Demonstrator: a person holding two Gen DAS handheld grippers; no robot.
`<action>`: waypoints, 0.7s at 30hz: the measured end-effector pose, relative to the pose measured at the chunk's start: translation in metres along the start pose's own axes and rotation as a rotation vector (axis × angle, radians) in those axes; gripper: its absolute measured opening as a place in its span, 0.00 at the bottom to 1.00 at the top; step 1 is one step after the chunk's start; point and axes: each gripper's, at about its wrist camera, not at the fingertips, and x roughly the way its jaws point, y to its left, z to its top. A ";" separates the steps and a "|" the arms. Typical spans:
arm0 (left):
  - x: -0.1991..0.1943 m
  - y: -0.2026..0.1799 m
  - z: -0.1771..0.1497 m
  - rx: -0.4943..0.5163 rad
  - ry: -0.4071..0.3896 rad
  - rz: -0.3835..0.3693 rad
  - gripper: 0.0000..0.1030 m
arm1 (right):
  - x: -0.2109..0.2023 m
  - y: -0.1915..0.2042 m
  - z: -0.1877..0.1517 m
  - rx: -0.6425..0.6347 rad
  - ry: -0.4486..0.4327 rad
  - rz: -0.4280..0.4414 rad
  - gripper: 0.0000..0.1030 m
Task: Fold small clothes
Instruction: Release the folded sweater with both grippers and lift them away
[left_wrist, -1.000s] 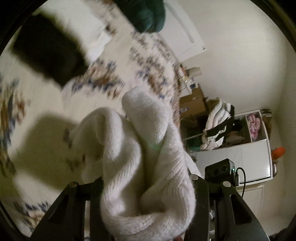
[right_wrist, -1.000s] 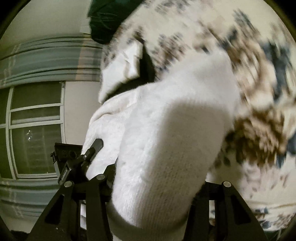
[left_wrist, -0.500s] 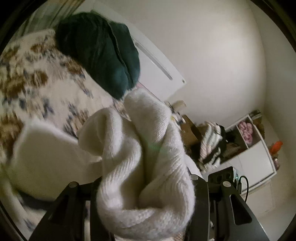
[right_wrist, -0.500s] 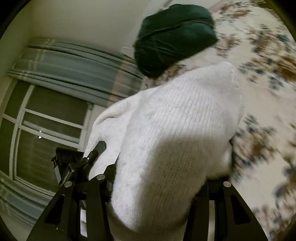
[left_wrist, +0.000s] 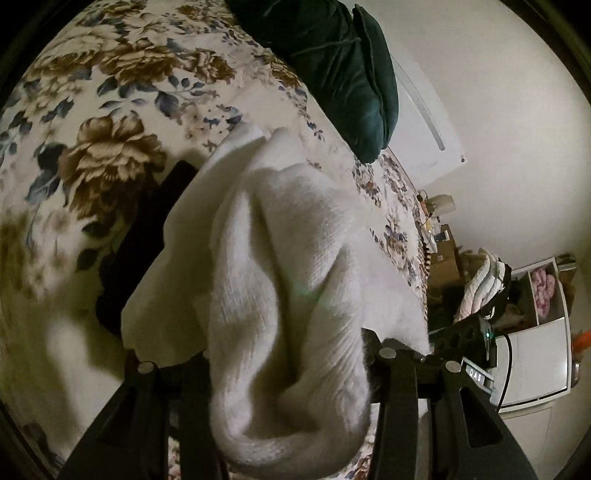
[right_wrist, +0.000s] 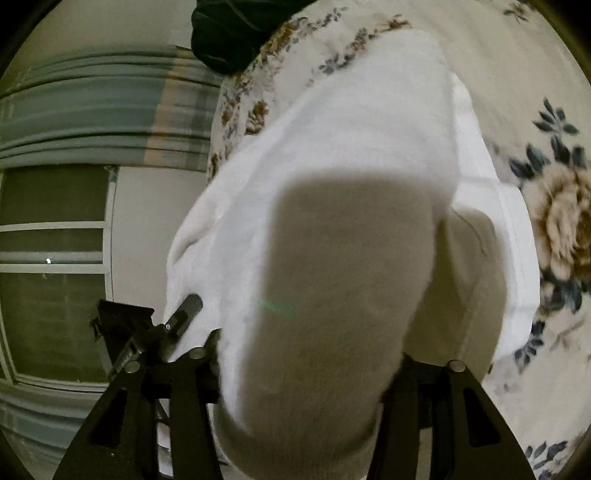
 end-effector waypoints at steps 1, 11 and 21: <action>-0.002 0.000 0.000 0.005 0.000 0.005 0.39 | -0.001 0.002 0.000 0.005 0.006 -0.024 0.64; -0.045 -0.054 -0.016 0.136 -0.012 0.246 0.53 | -0.059 0.050 -0.051 -0.143 -0.134 -0.501 0.95; -0.106 -0.138 -0.058 0.389 -0.064 0.487 0.93 | -0.149 0.147 -0.145 -0.266 -0.434 -0.833 1.00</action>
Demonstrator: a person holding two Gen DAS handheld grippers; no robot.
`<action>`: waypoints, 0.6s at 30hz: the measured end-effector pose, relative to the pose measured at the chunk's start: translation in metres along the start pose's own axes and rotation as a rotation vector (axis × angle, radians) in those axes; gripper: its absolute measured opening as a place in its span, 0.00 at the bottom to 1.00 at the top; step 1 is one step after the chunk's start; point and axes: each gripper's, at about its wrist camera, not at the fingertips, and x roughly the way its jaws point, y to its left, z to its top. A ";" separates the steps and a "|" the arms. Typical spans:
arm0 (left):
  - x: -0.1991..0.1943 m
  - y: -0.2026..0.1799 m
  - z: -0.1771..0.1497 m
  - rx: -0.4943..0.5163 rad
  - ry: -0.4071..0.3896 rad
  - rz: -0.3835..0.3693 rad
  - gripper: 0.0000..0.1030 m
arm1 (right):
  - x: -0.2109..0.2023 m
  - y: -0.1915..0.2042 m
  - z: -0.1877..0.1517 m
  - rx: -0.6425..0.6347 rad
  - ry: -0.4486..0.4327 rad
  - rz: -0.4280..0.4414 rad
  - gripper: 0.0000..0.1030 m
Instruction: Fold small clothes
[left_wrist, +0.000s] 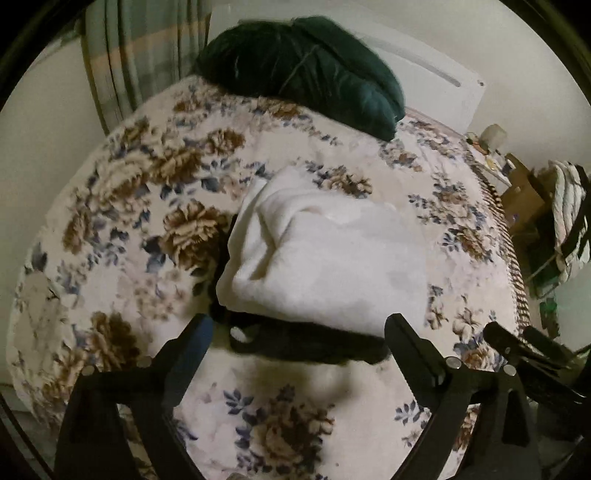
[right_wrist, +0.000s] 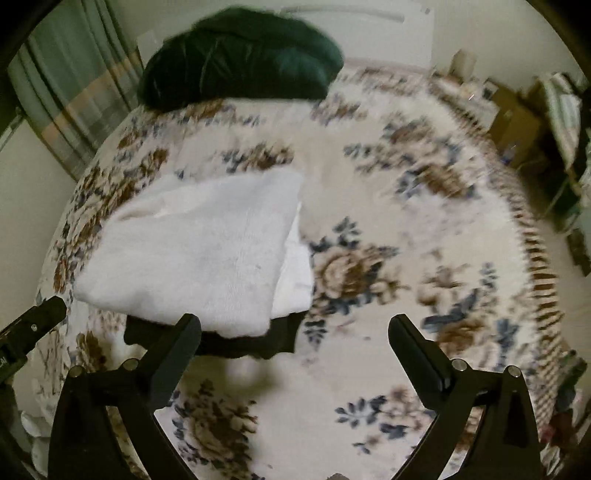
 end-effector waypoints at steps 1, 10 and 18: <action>-0.011 -0.003 -0.002 0.005 -0.008 0.008 0.93 | -0.019 -0.003 -0.003 0.006 -0.015 -0.001 1.00; -0.130 -0.032 -0.033 0.055 -0.137 0.061 0.93 | -0.201 -0.024 -0.039 0.006 -0.176 -0.001 1.00; -0.223 -0.060 -0.083 0.117 -0.215 0.072 0.93 | -0.337 -0.039 -0.106 -0.035 -0.285 0.006 1.00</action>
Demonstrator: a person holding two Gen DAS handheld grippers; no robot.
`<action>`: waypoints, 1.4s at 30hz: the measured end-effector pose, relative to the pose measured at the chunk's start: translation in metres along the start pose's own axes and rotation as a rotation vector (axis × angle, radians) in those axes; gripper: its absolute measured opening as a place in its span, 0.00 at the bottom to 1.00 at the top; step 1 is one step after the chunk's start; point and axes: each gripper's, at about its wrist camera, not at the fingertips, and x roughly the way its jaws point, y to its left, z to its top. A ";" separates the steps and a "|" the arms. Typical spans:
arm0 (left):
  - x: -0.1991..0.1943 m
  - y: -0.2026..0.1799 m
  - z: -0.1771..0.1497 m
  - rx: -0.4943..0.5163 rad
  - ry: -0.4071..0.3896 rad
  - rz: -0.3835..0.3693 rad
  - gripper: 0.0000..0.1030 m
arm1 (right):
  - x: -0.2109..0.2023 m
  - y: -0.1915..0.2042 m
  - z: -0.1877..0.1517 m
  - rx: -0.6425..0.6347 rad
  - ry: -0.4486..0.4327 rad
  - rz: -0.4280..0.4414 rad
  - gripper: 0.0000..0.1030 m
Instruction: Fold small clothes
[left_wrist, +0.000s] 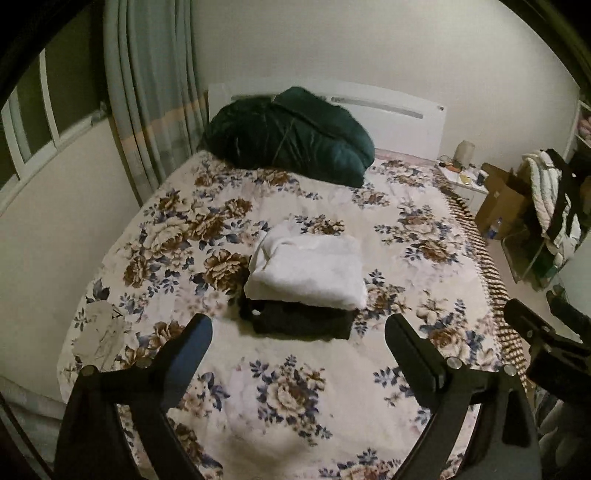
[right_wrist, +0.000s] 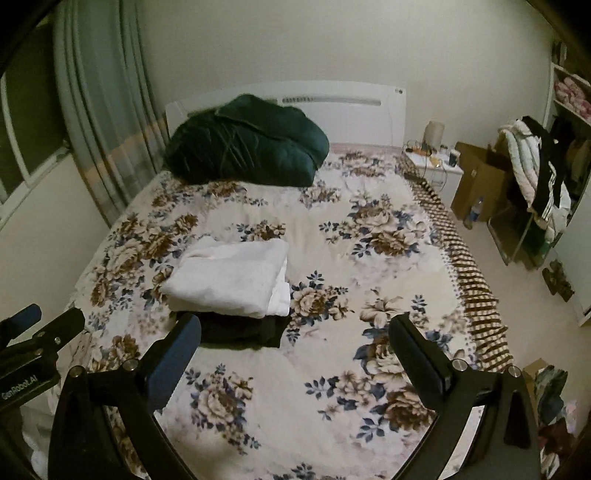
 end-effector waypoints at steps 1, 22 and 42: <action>-0.013 -0.003 -0.005 0.008 -0.009 -0.001 0.93 | -0.019 -0.003 -0.006 -0.002 -0.013 -0.003 1.00; -0.160 -0.004 -0.060 0.019 -0.136 0.002 0.93 | -0.226 -0.001 -0.072 -0.025 -0.137 -0.033 1.00; -0.182 -0.002 -0.069 0.005 -0.181 0.040 1.00 | -0.251 0.008 -0.069 -0.025 -0.163 -0.021 1.00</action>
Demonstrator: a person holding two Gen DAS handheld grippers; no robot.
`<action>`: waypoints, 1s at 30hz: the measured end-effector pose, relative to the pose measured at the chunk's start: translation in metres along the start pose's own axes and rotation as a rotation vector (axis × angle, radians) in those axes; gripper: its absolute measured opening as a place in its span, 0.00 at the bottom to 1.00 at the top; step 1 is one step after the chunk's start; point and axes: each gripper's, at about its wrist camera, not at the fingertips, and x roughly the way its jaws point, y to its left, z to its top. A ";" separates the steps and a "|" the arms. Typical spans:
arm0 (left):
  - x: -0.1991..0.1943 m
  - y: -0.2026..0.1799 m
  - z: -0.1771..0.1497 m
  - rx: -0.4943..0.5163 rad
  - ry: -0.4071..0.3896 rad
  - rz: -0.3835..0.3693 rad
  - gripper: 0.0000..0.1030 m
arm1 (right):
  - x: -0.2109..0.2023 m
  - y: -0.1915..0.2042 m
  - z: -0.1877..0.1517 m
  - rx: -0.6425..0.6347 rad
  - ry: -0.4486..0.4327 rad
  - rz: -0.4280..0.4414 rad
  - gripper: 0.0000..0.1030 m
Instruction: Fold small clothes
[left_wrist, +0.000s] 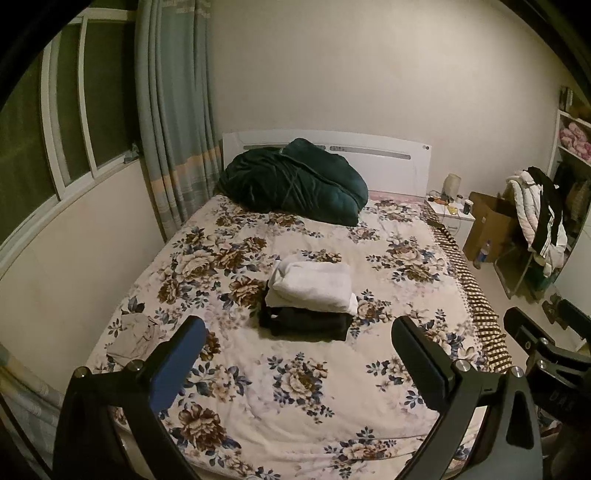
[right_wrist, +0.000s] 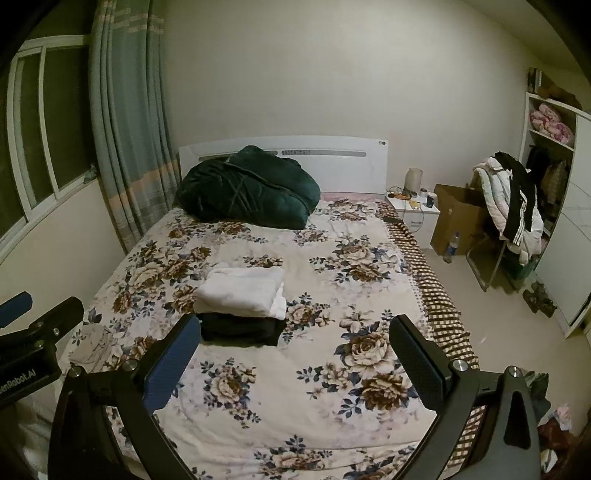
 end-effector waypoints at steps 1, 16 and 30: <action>-0.001 -0.001 0.000 -0.001 -0.002 -0.001 1.00 | 0.001 0.000 0.000 0.000 0.001 0.000 1.00; -0.007 -0.005 0.005 0.000 -0.009 0.027 1.00 | 0.002 -0.001 0.004 0.006 0.002 0.021 1.00; -0.009 -0.007 0.009 0.003 -0.018 0.030 1.00 | 0.002 -0.002 0.002 0.010 0.000 0.019 1.00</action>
